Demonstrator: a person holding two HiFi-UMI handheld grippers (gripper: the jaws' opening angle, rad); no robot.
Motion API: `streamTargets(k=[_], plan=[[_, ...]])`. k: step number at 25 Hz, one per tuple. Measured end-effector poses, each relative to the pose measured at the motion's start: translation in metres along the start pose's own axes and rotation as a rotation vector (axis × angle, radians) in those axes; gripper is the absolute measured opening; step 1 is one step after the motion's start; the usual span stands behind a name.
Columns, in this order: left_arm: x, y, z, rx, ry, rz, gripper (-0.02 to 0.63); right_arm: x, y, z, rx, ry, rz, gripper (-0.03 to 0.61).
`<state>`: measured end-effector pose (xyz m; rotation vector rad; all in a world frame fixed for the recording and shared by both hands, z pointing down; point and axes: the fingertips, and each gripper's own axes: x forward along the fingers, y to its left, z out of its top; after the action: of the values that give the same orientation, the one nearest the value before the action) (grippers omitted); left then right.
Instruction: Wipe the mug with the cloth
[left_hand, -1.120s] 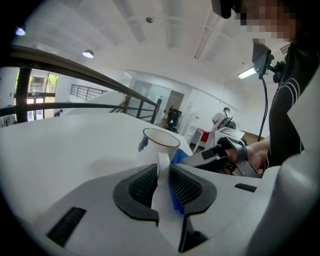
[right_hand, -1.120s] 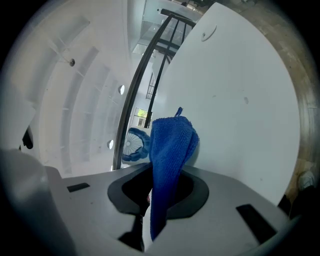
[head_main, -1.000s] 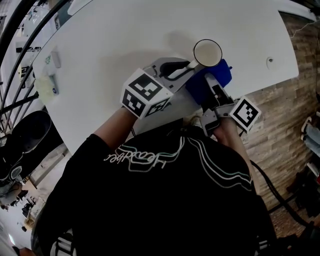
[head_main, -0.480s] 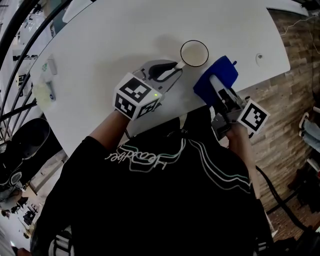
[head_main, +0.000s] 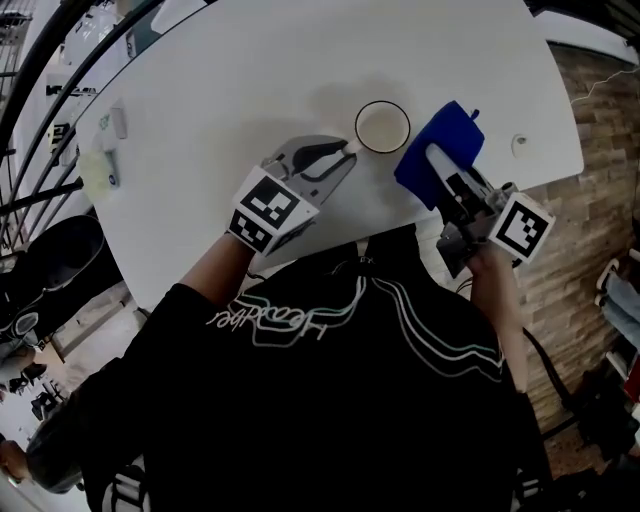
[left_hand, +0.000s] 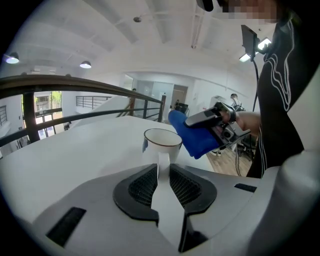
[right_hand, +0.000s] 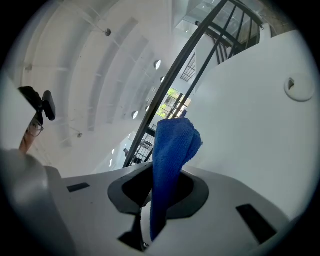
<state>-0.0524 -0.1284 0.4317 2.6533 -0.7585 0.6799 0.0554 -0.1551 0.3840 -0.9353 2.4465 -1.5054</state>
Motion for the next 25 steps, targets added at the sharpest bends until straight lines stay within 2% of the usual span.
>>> streamTargets(k=[6, 14, 25], plan=[[0.009, 0.002, 0.002, -0.055, 0.025, 0.038, 0.083, 0.003, -0.014, 0.011, 0.03, 0.074, 0.037, 0.055], [0.01, 0.011, 0.003, -0.066, 0.031, 0.083, 0.083, 0.019, -0.017, 0.007, 0.039, 0.138, 0.089, 0.054], [0.011, 0.014, 0.001, -0.075, 0.018, 0.106, 0.084, 0.034, -0.037, -0.009, 0.037, 0.251, 0.062, 0.054]])
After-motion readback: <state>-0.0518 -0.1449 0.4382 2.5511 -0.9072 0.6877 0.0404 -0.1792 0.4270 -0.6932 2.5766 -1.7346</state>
